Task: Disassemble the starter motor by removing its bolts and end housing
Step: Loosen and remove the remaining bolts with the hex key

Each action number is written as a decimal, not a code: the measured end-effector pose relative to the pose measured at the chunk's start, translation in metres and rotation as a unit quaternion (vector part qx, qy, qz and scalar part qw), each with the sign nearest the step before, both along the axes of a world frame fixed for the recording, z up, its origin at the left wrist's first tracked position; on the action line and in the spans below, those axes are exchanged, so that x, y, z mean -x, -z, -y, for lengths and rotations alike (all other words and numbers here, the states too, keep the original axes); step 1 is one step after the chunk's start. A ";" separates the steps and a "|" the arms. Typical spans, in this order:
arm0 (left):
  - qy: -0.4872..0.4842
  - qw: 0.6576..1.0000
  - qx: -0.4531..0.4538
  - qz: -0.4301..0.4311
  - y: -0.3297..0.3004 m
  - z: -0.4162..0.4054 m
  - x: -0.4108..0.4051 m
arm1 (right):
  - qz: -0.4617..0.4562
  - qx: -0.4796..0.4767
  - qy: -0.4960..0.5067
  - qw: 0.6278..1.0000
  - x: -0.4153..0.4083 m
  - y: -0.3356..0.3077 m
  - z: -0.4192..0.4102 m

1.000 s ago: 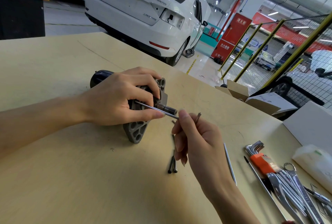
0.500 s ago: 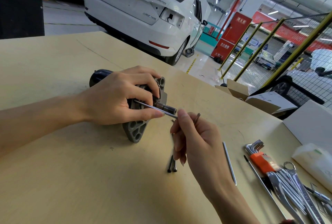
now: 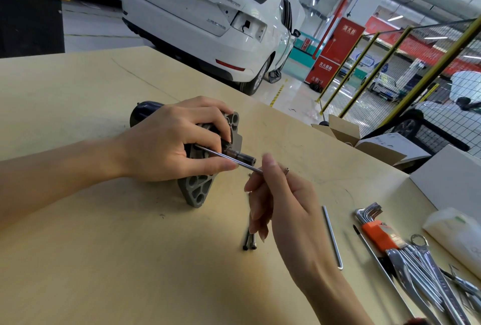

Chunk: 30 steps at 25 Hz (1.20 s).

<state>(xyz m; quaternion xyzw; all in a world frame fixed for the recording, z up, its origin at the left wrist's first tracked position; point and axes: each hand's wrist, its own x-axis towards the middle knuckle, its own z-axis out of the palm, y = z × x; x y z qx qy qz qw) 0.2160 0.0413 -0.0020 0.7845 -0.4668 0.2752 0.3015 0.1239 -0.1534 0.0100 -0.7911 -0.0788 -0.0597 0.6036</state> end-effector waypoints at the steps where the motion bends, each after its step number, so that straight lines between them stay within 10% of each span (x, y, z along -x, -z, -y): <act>1: 0.000 1.000 0.001 -0.001 0.000 0.000 0.000 | -0.004 -0.010 -0.004 1.000 0.000 0.000 0.000; 30: 0.001 1.000 -0.004 0.002 0.000 -0.001 -0.001 | -0.017 -0.013 -0.022 1.000 -0.001 0.001 0.001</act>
